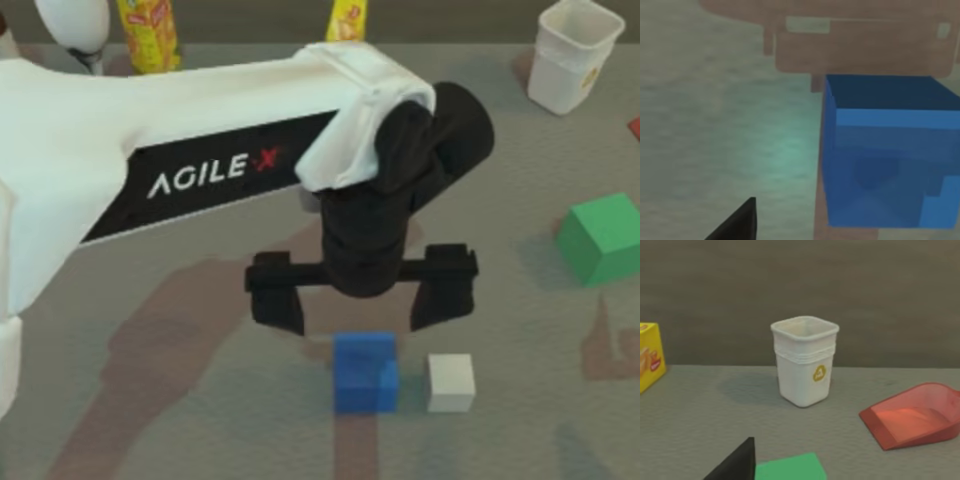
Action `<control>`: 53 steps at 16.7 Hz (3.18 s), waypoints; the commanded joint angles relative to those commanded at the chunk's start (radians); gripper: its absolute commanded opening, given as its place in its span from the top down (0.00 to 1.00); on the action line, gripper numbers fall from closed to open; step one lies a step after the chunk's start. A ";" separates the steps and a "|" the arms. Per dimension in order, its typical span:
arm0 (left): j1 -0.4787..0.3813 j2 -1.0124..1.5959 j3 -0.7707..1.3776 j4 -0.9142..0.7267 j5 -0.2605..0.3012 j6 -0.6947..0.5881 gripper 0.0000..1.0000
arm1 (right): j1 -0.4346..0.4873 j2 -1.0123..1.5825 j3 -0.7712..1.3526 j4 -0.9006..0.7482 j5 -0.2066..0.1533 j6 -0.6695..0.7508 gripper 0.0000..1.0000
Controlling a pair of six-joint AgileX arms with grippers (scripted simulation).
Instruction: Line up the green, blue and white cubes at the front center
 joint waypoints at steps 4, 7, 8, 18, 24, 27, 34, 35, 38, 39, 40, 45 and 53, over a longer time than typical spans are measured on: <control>0.098 -0.188 -0.164 0.106 -0.009 0.028 0.00 | 0.011 0.188 0.179 -0.122 -0.001 -0.021 0.00; 0.216 -0.435 -0.363 0.232 -0.013 0.076 0.00 | 0.020 0.438 0.393 -0.263 0.001 -0.046 0.00; 0.260 -0.535 -0.442 0.281 -0.014 0.100 0.00 | 0.024 0.541 0.473 -0.317 0.002 -0.055 0.00; 0.695 -1.562 -1.291 0.816 -0.006 0.531 0.00 | 0.069 1.585 1.267 -0.889 0.007 -0.161 0.00; 0.850 -1.944 -1.581 1.070 0.012 0.800 0.00 | 0.086 1.986 1.608 -1.107 0.005 -0.200 0.00; 0.880 -2.035 -1.638 1.132 0.017 0.871 0.00 | 0.089 2.077 1.690 -1.155 0.004 -0.209 0.00; 0.883 -2.044 -1.643 1.140 0.018 0.881 0.00 | 0.084 2.086 1.694 -1.155 0.004 -0.210 0.00; 0.883 -2.044 -1.643 1.140 0.018 0.881 0.00 | 0.086 2.091 1.683 -1.142 0.004 -0.211 0.00; 0.883 -2.044 -1.643 1.140 0.018 0.881 0.00 | 0.088 2.125 1.617 -1.040 0.004 -0.210 0.00; 0.883 -2.044 -1.643 1.140 0.018 0.881 0.00 | 0.089 2.140 1.590 -0.991 0.004 -0.209 0.00; 0.883 -2.044 -1.643 1.140 0.018 0.881 0.00 | 0.089 2.156 1.562 -0.944 0.004 -0.208 0.00; 0.883 -2.044 -1.643 1.140 0.018 0.881 0.00 | 0.091 2.193 1.498 -0.853 0.004 -0.207 0.00; 0.883 -2.044 -1.643 1.140 0.018 0.881 0.00 | 0.091 2.193 1.498 -0.853 0.004 -0.207 0.45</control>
